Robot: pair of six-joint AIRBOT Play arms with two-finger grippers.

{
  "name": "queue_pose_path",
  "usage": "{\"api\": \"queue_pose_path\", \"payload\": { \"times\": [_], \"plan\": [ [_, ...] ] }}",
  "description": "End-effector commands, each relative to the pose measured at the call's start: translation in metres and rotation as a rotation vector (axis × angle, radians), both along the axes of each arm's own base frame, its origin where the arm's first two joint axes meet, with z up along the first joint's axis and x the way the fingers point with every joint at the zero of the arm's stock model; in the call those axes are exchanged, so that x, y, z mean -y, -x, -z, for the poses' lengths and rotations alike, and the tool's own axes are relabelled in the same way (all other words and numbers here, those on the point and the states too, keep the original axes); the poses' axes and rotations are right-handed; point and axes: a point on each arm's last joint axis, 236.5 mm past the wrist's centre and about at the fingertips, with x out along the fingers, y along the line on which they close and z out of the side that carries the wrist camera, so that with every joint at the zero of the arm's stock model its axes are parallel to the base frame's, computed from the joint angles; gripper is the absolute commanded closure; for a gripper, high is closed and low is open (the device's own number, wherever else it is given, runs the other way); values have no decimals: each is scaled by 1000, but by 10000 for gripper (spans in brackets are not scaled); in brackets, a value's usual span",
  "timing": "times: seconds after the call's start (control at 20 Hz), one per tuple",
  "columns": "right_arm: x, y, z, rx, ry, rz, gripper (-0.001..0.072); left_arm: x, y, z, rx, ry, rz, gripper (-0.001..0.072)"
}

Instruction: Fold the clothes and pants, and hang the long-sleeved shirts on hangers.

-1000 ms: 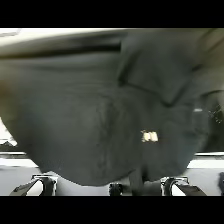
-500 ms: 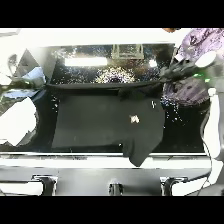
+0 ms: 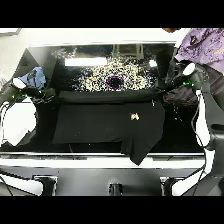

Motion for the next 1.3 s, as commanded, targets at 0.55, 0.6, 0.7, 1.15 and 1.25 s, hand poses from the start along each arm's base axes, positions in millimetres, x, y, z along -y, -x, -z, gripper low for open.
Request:
{"api": "queue_pose_path", "payload": {
  "times": [0.55, 0.6, 0.7, 1.15, 1.25],
  "plan": [
    [4, 42, 33, -218, 22, -29, 685, 32, 52, 39, -287, 63, 14, 687],
    [4, 42, 35, -224, 21, -27, 685, 31, 50, 40, -284, 63, 7, 651],
    [4, 41, 37, -224, 21, -25, 682, 31, 51, 41, -288, 63, 5, 515],
    [41, 61, -28, -177, 76, -6, 160, -55, 50, -47, -154, -106, -124, 24],
    [57, 76, -53, -132, -19, 34, 176, -87, 69, -73, -126, -170, -159, 25]
  ]
}}
